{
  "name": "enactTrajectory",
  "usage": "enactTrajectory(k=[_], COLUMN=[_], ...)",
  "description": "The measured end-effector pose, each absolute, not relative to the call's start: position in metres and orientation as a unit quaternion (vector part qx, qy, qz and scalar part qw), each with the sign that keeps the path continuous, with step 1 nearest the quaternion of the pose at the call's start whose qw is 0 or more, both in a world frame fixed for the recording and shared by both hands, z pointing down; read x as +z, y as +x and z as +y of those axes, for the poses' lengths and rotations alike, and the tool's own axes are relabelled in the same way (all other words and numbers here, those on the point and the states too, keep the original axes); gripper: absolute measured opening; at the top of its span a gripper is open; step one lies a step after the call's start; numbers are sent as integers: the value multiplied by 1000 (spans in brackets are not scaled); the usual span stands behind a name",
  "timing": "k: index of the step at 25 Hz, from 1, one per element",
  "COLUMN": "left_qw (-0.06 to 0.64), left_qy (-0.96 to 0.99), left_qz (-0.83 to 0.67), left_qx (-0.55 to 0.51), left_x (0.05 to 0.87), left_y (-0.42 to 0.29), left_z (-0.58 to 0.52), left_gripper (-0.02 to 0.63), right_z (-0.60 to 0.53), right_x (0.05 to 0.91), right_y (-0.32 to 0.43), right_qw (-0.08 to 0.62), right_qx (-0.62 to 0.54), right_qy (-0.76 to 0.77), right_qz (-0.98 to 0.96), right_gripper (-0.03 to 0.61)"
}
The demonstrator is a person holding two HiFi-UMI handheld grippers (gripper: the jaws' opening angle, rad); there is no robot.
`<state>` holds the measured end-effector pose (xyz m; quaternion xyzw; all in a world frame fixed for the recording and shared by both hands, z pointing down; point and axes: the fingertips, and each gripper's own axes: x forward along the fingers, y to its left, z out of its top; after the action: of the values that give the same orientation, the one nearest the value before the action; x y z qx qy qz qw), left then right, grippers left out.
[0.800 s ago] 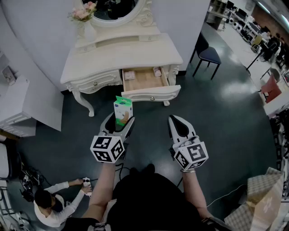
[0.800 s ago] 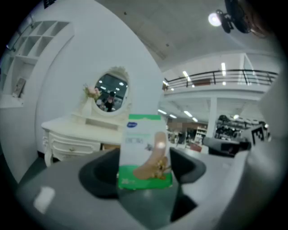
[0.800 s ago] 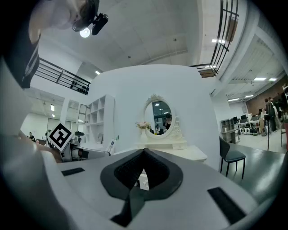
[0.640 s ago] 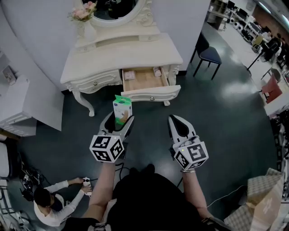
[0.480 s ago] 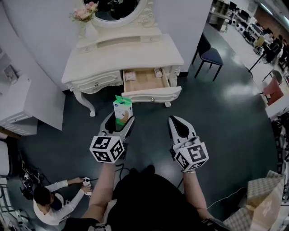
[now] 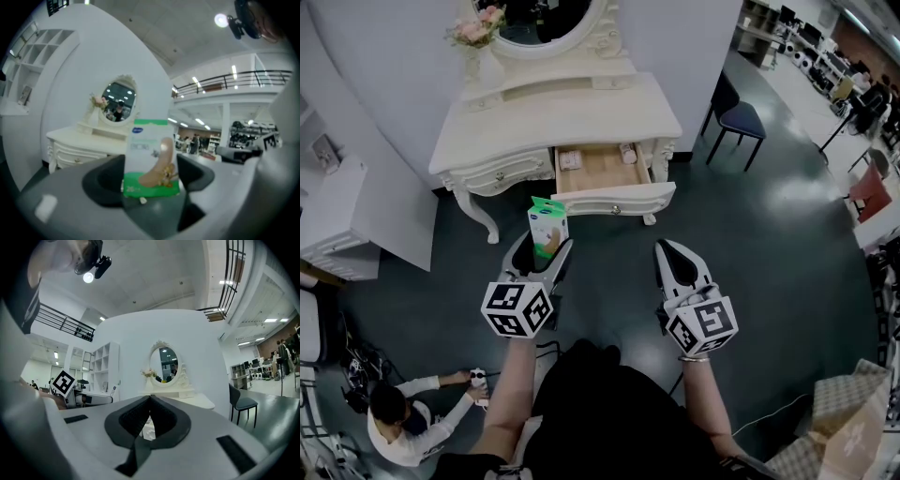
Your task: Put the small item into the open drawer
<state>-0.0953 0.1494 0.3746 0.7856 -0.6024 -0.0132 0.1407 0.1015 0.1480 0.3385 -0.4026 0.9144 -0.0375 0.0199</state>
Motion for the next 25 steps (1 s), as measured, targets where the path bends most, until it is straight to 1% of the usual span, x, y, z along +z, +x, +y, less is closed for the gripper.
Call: enactTrajectory(k=[10,25], left_qw=[125,127], left_qy=[792,796], left_qz=[-598,-592], left_qx=[-7,-18], left_x=[368,377], left_y=[-104,-148], left_z=[113,-23], left_gripper=[347,347], right_z=[116,-14], right_x=[335,330], right_y=[97,64], right_qw=[24,24], right_qx=[-44,-34], right_qy=[-406,-425], right_qz=[912,904], right_gripper=[-3,-3])
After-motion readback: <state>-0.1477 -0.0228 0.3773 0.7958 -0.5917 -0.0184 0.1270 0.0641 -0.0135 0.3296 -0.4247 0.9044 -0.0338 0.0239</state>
